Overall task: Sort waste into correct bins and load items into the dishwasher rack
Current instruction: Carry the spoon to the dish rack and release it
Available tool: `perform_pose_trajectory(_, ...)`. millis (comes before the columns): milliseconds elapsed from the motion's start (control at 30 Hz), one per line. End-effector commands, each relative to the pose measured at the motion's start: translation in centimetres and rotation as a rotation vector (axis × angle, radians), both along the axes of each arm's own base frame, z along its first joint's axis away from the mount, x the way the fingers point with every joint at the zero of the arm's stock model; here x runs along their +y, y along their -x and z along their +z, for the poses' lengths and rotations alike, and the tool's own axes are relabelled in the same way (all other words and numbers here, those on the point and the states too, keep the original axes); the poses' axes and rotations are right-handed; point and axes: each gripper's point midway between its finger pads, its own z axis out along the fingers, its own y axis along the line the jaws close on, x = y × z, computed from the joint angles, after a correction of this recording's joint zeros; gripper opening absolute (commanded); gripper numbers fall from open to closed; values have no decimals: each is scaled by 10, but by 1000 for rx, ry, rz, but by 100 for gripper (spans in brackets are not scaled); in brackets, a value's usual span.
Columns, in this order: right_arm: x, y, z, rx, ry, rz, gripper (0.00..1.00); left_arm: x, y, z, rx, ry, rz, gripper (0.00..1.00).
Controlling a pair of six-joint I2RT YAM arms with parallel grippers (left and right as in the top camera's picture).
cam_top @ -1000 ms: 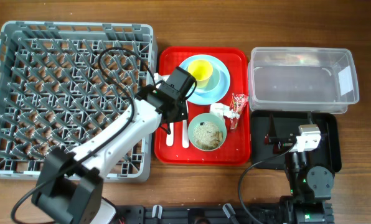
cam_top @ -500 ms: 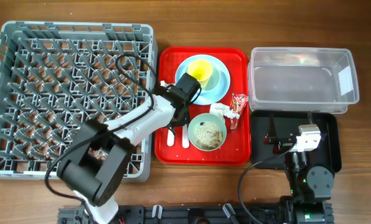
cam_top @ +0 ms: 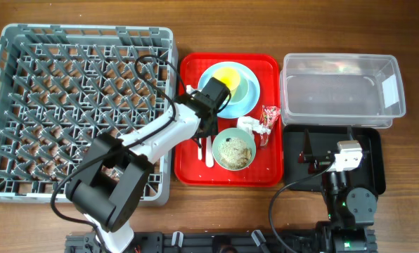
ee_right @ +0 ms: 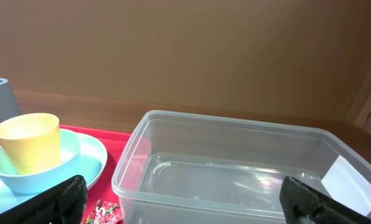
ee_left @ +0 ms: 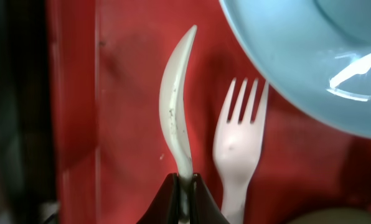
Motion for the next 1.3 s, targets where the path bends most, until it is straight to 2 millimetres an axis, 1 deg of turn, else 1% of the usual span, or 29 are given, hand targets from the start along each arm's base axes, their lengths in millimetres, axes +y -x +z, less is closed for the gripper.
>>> perform_pose_trajectory(0, 0, 0, 0, -2, 6, 3, 100, -7, -14, 64, -106, 37, -45, 4)
perform_pose_trajectory(33, 0, 0, 0, -2, 5, 3, 100, -2, -15, 82, -135, 26, -39, 4)
perform_pose_trajectory(67, 0, 0, 0, -2, 5, 3, 100, 6, -15, 97, -165, 1, -28, 4)
perform_pose_trajectory(167, 0, 0, 0, -2, 5, 3, 100, 43, -11, 130, -246, -117, 18, 4)
perform_pose_trajectory(267, 0, 0, 0, -2, 5, 3, 100, 73, -2, 151, -276, -189, 57, 4)
perform_pose_trajectory(367, 0, 0, 0, -2, 5, 3, 100, 95, 2, 159, -274, -235, 95, 4)
perform_pose_trajectory(433, 0, 0, 0, -2, 5, 3, 100, 104, 2, 157, -260, -246, 115, 4)
perform_pose_trajectory(500, 0, 0, 0, -2, 5, 3, 100, 111, -1, 148, -242, -259, 134, 4)
perform_pose_trajectory(567, 0, 0, 0, -2, 5, 3, 100, 117, -4, 135, -228, -270, 154, 4)
perform_pose_trajectory(633, 0, 0, 0, -2, 6, 3, 100, 122, -7, 114, -208, -272, 172, 4)
perform_pose_trajectory(700, 0, 0, 0, -2, 5, 3, 100, 121, -8, 104, -198, -268, 167, 4)
perform_pose_trajectory(800, 0, 0, 0, -2, 6, 3, 100, 119, -11, 98, -186, -291, 93, 4)
perform_pose_trajectory(867, 0, 0, 0, -2, 5, 3, 100, 118, -14, 94, -175, -312, 35, 7)
perform_pose_trajectory(967, 0, 0, 0, -2, 5, 3, 100, 117, -16, 90, -162, -331, -21, 8)
perform_pose_trajectory(1133, 0, 0, 0, -2, 6, 3, 100, 117, -18, 88, -161, -332, -24, 9)
perform_pose_trajectory(1267, 0, 0, 0, -2, 5, 3, 100, 118, -14, 84, -150, -337, -22, 11)
